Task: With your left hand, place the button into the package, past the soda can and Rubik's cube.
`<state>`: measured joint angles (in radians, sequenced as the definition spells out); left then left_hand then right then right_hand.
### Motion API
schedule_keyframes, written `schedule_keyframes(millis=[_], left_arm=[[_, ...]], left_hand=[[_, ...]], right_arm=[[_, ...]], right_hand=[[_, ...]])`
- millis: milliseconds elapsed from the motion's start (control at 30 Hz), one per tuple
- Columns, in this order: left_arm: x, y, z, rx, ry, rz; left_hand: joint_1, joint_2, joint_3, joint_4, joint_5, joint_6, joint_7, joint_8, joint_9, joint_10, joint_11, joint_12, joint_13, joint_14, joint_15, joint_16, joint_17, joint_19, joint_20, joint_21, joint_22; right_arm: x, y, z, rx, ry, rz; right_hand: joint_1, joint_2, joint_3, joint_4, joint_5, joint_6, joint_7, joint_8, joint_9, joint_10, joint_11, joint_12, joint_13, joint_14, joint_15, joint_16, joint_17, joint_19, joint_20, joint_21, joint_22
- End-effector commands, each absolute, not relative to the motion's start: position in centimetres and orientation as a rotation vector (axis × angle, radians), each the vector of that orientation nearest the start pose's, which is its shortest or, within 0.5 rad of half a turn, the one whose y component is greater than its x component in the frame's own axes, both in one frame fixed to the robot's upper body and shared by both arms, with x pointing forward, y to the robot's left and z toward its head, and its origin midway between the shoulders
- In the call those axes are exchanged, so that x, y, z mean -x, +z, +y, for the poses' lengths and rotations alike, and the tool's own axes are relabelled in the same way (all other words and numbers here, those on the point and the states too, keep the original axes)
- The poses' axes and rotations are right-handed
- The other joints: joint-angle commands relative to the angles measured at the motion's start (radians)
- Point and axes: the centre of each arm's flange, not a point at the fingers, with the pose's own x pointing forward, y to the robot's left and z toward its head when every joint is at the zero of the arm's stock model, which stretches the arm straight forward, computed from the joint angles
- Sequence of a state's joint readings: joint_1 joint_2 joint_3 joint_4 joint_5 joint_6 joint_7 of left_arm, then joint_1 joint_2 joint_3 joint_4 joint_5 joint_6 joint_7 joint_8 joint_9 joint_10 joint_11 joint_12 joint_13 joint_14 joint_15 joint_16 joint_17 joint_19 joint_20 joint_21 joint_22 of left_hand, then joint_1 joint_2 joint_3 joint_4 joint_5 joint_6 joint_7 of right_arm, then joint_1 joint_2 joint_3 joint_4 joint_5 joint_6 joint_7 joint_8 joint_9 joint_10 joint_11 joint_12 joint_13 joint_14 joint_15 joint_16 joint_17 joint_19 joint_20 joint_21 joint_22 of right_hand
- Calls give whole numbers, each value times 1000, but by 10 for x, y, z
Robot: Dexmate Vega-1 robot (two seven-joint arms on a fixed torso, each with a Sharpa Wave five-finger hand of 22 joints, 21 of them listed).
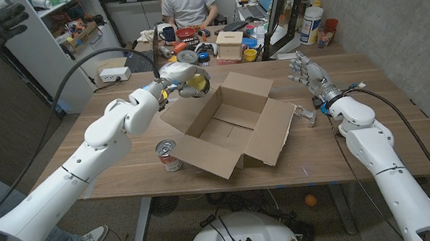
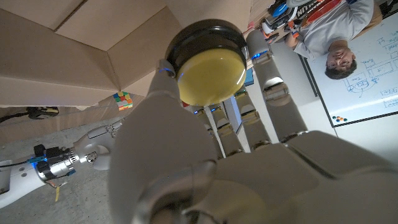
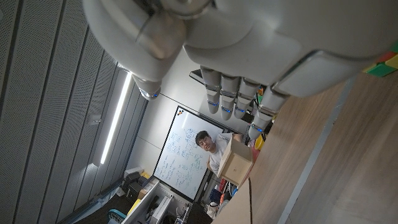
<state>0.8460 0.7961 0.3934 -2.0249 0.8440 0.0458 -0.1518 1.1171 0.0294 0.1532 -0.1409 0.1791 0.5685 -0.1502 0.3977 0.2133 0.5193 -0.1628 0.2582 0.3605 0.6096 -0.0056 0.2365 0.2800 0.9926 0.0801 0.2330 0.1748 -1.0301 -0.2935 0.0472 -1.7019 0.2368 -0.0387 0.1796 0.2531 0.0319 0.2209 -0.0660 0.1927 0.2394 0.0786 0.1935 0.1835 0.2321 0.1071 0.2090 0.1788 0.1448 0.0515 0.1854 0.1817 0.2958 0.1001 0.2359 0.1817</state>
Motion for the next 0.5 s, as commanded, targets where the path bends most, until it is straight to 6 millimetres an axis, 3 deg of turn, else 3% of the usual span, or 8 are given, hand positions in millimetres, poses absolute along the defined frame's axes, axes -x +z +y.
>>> schedule_keyframes(millis=[33, 367, 500], left_arm=[[-522, 95, 167, -1689, -46, -1055], [-526, 95, 153, -1738, -151, -1103], [-530, 92, 144, -1817, -202, -1057]], left_hand=[[93, 74, 8, 7, 0, 13, 10, 11, 2, 17, -2, 4, 5, 51, -110, 1, 7, 11, -10, -2, 4], [86, 56, 0, 10, -2, 19, 7, 16, 4, 24, -3, 1, 10, 57, -122, 2, 9, 25, -21, -1, 3], [77, 46, -7, 14, -2, 15, 8, 17, 6, 20, -2, -3, 13, 46, -121, -3, 10, 1, -19, -14, 2]], right_arm=[[-585, 14, -315, 100, 128, -640], [-585, 11, -318, 76, 119, -644], [-584, 14, -318, 79, 116, -650]], right_hand=[[-5, 8, -1, -3, 4, 6, 4, 1, 5, 9, -1, -1, 3, 10, -1, 2, 0, 10, -2, -3, 0], [-5, 8, -2, -3, 4, 7, 4, 1, 5, 10, 0, -1, 3, 9, 0, 1, 0, 12, -4, -5, 0], [-5, 8, -3, -4, 4, 9, 4, 1, 5, 9, 0, -2, 3, 8, -2, 0, 0, 15, -6, -5, 0]])
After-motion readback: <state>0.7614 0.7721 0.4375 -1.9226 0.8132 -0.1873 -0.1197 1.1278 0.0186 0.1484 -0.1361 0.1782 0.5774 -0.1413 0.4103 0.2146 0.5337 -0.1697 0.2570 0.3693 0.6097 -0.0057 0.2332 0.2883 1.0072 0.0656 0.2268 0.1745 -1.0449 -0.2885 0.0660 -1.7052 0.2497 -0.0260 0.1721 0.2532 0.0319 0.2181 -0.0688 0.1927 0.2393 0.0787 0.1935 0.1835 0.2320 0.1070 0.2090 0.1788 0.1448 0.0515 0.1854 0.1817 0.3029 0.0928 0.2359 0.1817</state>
